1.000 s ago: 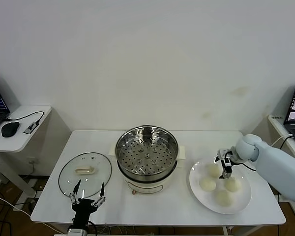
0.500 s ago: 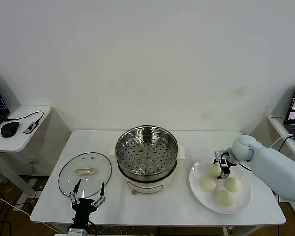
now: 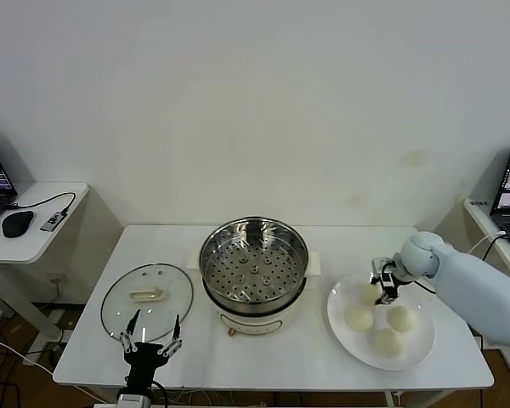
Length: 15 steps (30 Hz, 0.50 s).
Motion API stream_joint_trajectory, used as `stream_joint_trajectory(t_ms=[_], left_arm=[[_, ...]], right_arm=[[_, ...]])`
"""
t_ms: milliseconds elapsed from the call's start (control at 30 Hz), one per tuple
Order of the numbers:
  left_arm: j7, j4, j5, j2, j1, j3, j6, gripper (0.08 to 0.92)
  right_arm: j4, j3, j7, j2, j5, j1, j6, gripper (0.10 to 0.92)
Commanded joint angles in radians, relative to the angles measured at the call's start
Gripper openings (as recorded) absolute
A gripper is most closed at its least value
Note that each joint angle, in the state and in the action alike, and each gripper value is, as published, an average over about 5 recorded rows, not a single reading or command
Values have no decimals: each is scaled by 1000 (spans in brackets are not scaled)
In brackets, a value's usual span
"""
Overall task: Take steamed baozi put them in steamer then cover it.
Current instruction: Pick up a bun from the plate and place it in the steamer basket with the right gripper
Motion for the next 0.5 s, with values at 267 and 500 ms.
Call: stream_joint_trajectory(t_ms=[267, 500], left_arm=[[11, 8, -242, 10, -1, -5, 4, 823], [15, 11, -313, 9, 6, -17, -9, 823]], right_arm=[[191, -197, -14, -132, 253, 416, -13, 531], [202, -383, -8, 0, 388, 689, 1, 535]])
